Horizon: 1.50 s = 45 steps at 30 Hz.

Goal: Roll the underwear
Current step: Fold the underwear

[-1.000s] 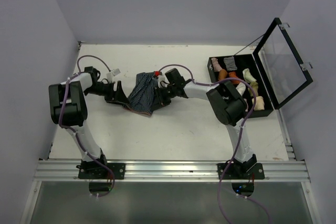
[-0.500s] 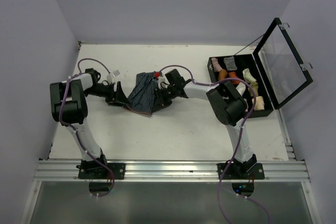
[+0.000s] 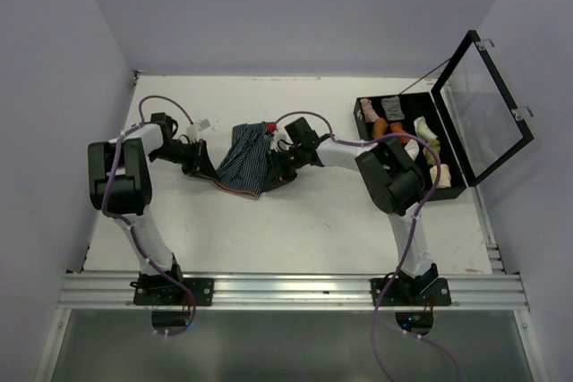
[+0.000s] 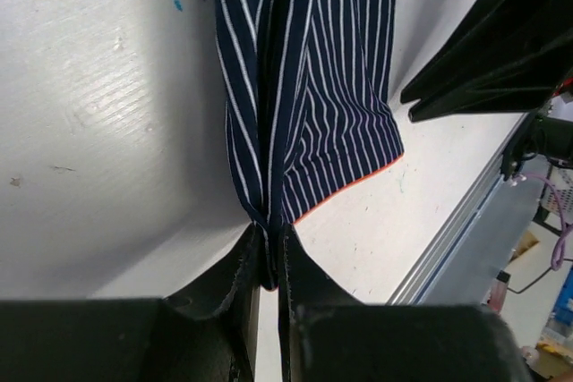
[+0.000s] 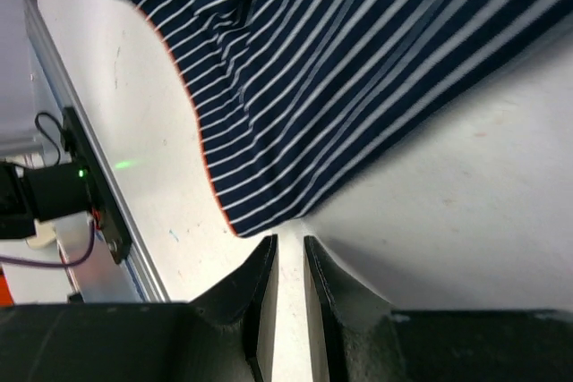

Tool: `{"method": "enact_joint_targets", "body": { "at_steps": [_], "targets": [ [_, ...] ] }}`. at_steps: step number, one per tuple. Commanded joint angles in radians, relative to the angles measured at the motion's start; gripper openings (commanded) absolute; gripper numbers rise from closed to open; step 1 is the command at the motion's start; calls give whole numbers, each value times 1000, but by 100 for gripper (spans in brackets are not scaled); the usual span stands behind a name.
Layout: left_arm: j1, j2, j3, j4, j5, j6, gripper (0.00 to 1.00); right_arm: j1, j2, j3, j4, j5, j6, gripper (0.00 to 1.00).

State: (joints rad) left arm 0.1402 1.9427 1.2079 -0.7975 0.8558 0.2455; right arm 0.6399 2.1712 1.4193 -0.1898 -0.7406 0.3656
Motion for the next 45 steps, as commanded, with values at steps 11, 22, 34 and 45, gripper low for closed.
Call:
{"method": "enact_joint_targets", "body": {
  "at_steps": [11, 22, 34, 45],
  "targets": [
    [-195, -166, 51, 41, -265, -14, 0, -37, 12, -75, 309, -57, 396, 27],
    [-280, -169, 85, 50, -342, -91, 0, -37, 47, -105, 263, -23, 486, 27],
    [-459, -142, 87, 84, -321, -189, 0, -31, 62, -115, 280, -20, 489, 26],
    [-536, -38, 84, 167, -274, -298, 0, -32, 53, -140, 300, -25, 490, 26]
  ]
}}
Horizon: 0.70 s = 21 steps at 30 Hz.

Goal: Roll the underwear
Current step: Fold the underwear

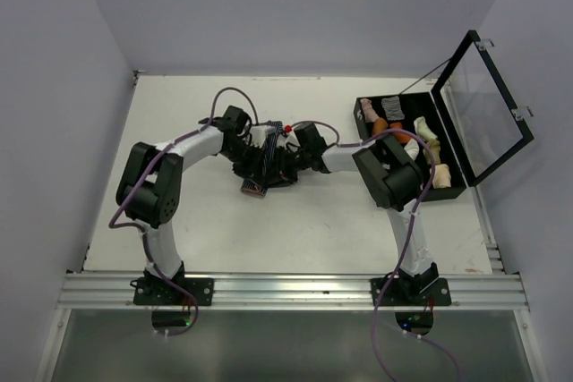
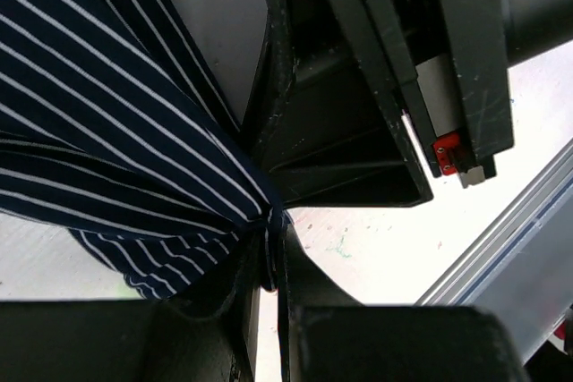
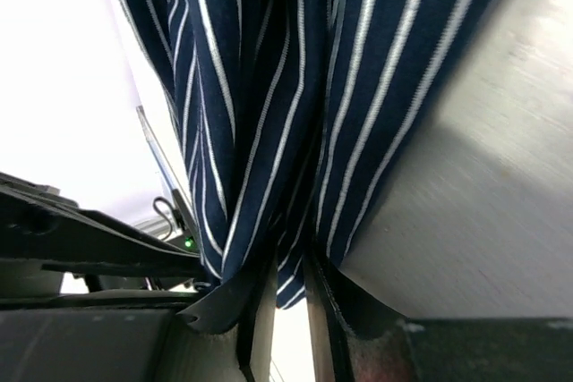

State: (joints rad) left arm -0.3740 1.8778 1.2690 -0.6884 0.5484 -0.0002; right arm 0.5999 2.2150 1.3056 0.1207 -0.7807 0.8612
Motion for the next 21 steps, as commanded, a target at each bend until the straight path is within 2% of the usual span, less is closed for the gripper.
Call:
{"method": "enact_joint_targets", "body": {
  "at_steps": [1, 9, 15, 21],
  "targets": [
    [-22, 40, 21, 69, 35, -64, 0, 8, 6, -28, -9, 15, -4, 25],
    [-22, 126, -17, 63, -2, -63, 1, -26, -95, -26, -117, 52, -117, 20],
    [-3, 119, -71, 37, -28, -40, 12, -112, -201, 13, -205, 107, -246, 20],
    [17, 98, -91, -101, -79, 147, 14, -155, -196, 129, -244, 152, -352, 21]
  ]
}}
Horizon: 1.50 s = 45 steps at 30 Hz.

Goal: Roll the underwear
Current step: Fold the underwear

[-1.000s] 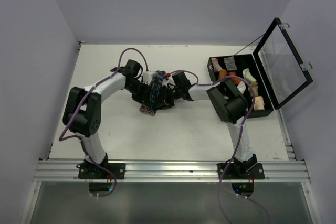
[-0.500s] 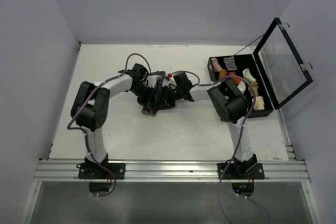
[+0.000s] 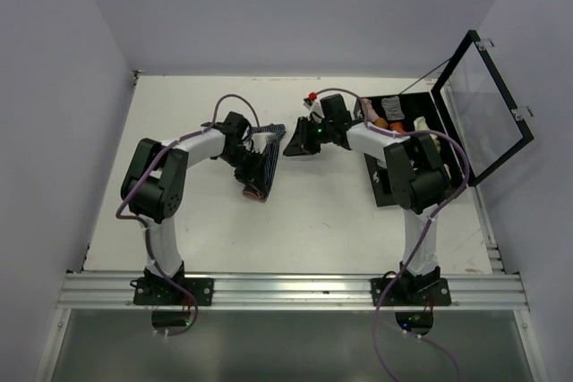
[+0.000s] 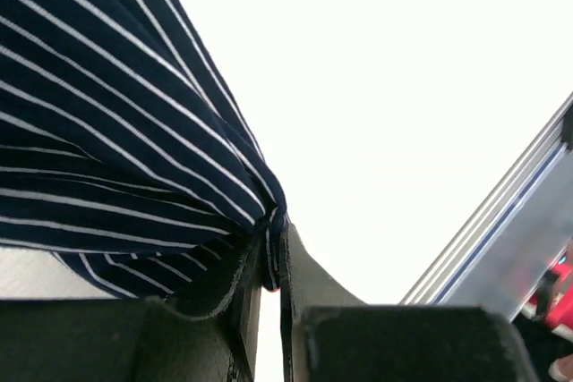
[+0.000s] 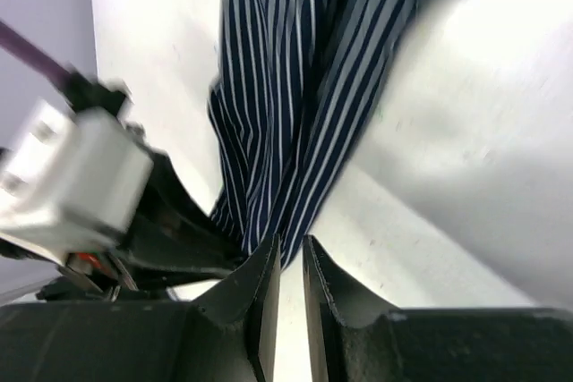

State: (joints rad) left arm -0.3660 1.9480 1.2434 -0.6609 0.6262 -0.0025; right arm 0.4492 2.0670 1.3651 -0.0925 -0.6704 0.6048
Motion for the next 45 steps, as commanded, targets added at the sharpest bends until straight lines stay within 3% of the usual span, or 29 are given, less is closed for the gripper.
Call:
{"method": "enact_joint_targets", "body": {
  "at_steps": [1, 5, 9, 21, 36, 45],
  "targets": [
    [13, 23, -67, -146, -152, 201, 15, -7, -41, 81, -24, 49, -100, 22],
    [44, -18, -78, -229, -128, 352, 20, -6, 23, 179, 7, 45, -91, 22],
    [68, -43, -94, -279, -123, 484, 38, -14, 93, 244, 40, 39, -30, 23],
    [114, 22, -98, -282, -146, 536, 40, 6, 202, 249, 171, -40, 104, 41],
    [114, 57, -78, -276, -125, 510, 43, 46, 285, 270, 184, -63, 188, 45],
    [113, 74, -76, -275, -120, 507, 44, 48, 203, 293, 284, -90, 240, 22]
  ]
}}
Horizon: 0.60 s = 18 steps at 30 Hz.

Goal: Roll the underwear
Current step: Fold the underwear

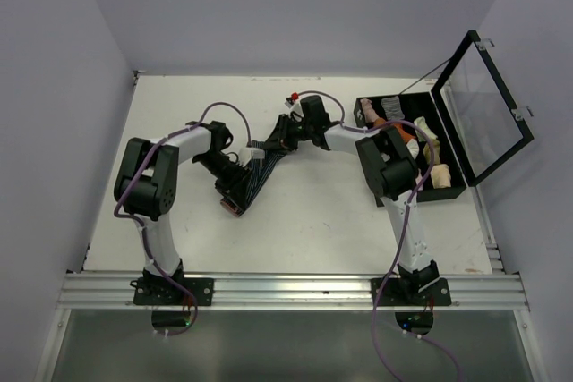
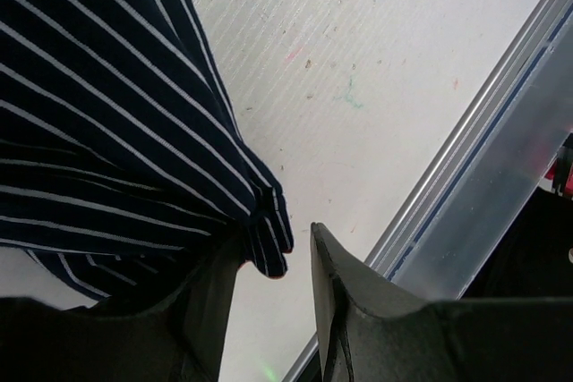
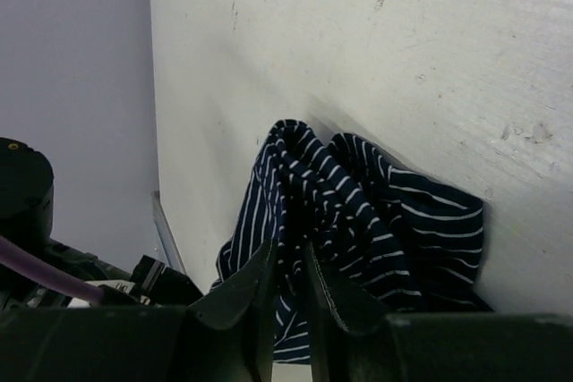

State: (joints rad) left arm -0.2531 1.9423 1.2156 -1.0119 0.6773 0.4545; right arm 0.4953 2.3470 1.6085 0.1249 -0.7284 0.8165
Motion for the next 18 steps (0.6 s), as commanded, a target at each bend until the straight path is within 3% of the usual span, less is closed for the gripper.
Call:
{"method": "enact_joint_targets", "body": {
  "at_steps": [1, 7, 15, 18],
  "targets": [
    [2, 80, -48, 78, -170, 49, 45, 3, -83, 54, 68, -31, 30, 22],
    [2, 78, -48, 79, -162, 42, 45, 5, -103, 70, -19, 6, -3, 0],
    [2, 73, -71, 87, -157, 39, 45, 5, -195, 51, -228, 79, -95, 0],
    [2, 73, -76, 90, -153, 35, 46, 5, -190, 53, -235, 75, -131, 0]
  ]
}}
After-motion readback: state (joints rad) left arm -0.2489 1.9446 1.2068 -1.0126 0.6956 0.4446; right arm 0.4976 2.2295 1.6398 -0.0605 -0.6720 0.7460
